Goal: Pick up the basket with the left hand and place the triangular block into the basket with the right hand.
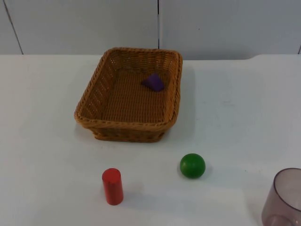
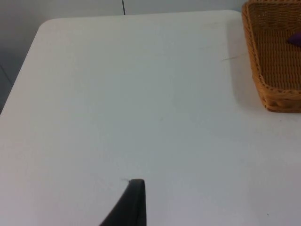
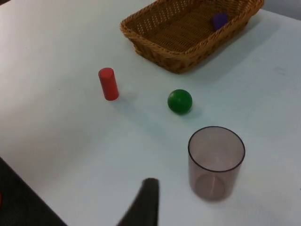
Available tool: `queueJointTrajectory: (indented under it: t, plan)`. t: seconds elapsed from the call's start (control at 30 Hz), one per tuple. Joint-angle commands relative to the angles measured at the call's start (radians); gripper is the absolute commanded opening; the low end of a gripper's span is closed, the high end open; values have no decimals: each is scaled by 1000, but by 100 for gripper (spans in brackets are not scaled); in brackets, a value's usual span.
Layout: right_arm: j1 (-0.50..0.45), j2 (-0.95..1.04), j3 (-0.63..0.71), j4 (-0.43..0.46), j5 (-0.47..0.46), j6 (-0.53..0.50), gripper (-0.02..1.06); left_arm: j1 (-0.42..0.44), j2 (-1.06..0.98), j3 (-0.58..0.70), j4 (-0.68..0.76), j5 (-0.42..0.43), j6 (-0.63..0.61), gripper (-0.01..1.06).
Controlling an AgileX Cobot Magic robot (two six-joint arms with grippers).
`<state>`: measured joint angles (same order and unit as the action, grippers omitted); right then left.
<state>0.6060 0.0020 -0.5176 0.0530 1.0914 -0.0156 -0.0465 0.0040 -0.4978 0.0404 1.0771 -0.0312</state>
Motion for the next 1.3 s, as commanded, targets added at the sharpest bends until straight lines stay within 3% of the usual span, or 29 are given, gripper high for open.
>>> queueJointTrajectory:
  t: [0.0,0.03,0.6,0.9,1.27]
  plan:
    - [-3,-2,3,-1,-14,-4,97,-6,-4,3,2,-1,-3,105]
    - [-3,-2,3,-1,-14,-4,106,-6,-4,3,2,-1,-3,105]
    - [-28,-2,3,2,-14,-4,105,-6,-4,3,-2,-1,0,105]
    - [-294,-2,3,4,-16,-1,105,-6,-4,3,-2,-1,0,105]
    - [-529,-2,3,4,-16,-1,105,-6,-4,3,-2,-1,0,105]
